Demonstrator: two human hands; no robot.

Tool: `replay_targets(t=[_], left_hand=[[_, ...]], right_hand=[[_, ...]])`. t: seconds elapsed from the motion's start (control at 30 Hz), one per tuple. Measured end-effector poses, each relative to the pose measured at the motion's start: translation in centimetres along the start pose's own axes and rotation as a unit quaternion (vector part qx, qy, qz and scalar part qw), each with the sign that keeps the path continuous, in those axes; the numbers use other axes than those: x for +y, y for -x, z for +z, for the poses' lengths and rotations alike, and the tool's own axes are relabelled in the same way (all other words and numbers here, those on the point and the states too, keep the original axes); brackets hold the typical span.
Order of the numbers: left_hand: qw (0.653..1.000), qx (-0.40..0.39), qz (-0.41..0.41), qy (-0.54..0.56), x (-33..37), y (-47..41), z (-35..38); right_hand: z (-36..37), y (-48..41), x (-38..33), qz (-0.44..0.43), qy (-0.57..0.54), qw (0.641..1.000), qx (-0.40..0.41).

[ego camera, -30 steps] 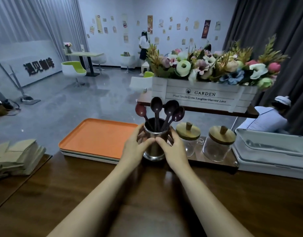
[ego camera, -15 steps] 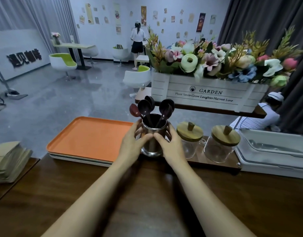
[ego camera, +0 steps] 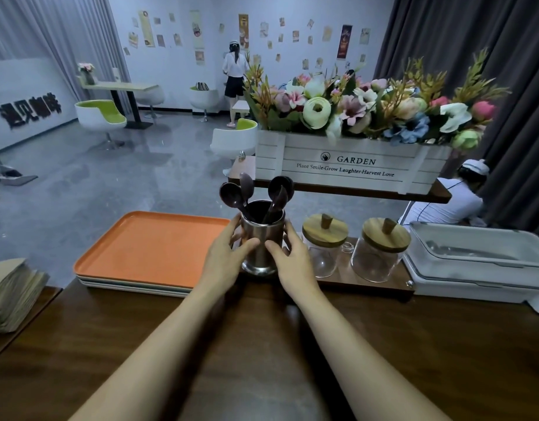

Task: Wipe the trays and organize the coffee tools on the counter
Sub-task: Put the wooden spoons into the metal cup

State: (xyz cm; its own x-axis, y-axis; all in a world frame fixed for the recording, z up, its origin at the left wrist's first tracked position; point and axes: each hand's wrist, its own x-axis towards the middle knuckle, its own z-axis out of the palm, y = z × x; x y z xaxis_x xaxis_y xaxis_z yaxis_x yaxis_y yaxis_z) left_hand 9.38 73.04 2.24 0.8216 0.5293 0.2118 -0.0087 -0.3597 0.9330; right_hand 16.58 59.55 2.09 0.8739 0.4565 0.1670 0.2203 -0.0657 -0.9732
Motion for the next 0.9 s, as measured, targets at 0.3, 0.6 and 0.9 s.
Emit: replay_targets(t=[0.3,0.6,0.9], left_hand=[[0.983,0.177,0.039,-0.014,0.5,7.4,3.1],[1.000,-0.016,0.026,-0.006,2.8,5.9,10.7],[0.998,-0.052,-0.007,0.022,2.8,2.9,12.1]], right_hand=[[-5.0,5.5,-0.5,-0.008,-0.059,0.996,0.066],[-10.8,6.1,1.9,0.025,-0.001,0.992,0.125],[-10.7,3.4,3.8,0.063,0.032,0.995,0.070]])
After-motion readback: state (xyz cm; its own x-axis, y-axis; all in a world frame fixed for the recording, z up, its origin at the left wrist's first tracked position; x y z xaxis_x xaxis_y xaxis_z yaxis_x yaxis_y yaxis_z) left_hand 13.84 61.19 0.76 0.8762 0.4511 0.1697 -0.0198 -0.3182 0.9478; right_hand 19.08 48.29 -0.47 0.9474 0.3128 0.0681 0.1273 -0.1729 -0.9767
